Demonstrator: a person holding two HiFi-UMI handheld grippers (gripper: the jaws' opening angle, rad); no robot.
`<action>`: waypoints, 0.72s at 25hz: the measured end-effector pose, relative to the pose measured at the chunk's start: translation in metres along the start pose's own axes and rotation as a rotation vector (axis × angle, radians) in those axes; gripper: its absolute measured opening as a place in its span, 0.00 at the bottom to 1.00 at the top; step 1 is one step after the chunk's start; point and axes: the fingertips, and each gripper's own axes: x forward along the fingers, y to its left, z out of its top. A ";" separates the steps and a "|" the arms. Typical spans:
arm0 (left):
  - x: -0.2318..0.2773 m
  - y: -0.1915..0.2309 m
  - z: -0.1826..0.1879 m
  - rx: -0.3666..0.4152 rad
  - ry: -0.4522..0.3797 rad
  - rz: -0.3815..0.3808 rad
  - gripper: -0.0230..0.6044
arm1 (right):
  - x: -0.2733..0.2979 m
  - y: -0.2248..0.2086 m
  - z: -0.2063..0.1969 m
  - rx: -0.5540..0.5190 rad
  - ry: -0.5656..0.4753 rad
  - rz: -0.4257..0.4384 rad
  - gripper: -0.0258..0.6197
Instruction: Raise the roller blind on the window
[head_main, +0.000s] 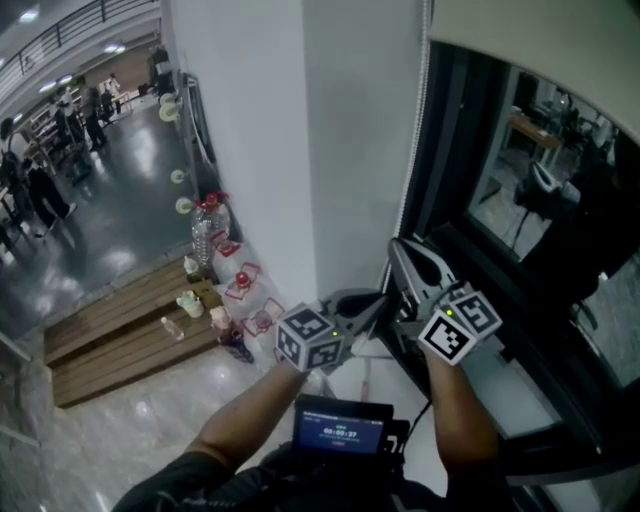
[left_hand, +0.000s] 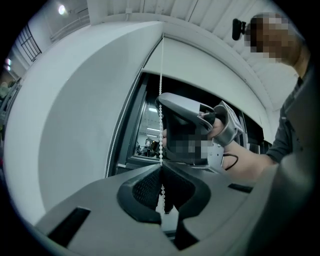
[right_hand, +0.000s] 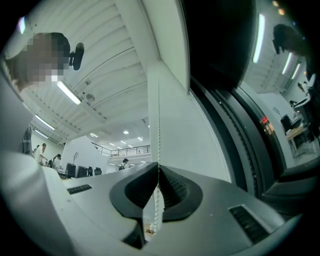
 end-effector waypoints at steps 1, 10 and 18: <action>-0.001 0.001 -0.006 -0.008 0.006 0.000 0.04 | -0.002 0.000 -0.005 0.005 0.006 -0.006 0.05; 0.002 0.000 -0.024 -0.024 0.026 -0.009 0.04 | -0.012 0.000 -0.020 -0.002 0.014 -0.023 0.05; 0.002 -0.002 -0.051 -0.059 0.064 -0.009 0.04 | -0.021 -0.004 -0.045 -0.008 0.075 -0.048 0.05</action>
